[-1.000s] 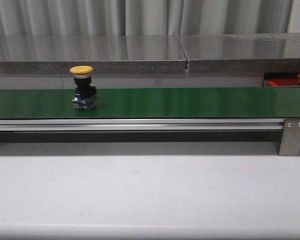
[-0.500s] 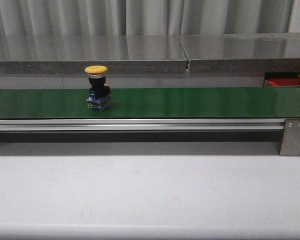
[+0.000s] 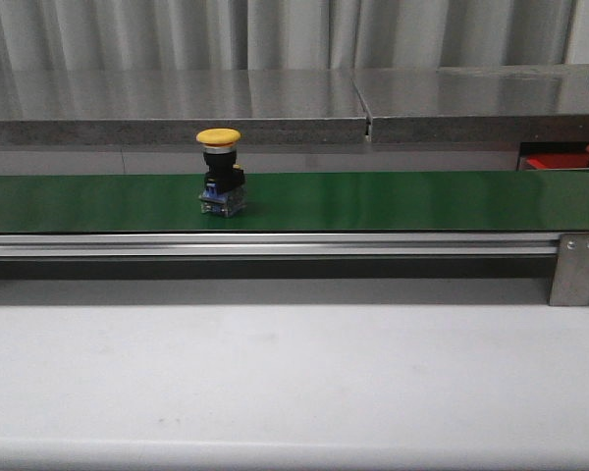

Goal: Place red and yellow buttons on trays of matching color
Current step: 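Carry the red button to the red tray and release it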

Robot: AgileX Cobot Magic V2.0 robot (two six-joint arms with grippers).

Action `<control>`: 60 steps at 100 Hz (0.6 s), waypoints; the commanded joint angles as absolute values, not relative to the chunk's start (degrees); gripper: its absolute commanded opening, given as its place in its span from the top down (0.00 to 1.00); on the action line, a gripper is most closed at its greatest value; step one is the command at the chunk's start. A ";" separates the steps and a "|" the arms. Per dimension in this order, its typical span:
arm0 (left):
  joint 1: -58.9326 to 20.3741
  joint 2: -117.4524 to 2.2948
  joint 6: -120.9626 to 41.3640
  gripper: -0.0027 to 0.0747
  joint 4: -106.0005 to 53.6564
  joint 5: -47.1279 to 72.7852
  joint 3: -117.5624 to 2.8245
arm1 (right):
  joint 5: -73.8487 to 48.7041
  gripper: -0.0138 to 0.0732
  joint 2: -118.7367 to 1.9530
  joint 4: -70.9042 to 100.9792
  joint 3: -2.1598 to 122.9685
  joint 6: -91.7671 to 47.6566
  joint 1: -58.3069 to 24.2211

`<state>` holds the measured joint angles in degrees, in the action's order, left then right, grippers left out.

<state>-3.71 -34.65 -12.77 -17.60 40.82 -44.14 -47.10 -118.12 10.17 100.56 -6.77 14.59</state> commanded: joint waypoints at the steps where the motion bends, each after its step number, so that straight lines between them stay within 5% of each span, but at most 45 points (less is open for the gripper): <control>1: -4.10 -34.69 -12.28 0.99 -18.64 36.42 -45.62 | -42.81 0.77 -114.73 11.14 102.11 -7.46 14.86; 60: -4.10 -34.69 -12.28 0.99 -18.64 36.42 -45.62 | -42.98 0.75 -116.72 11.54 102.11 -7.60 14.86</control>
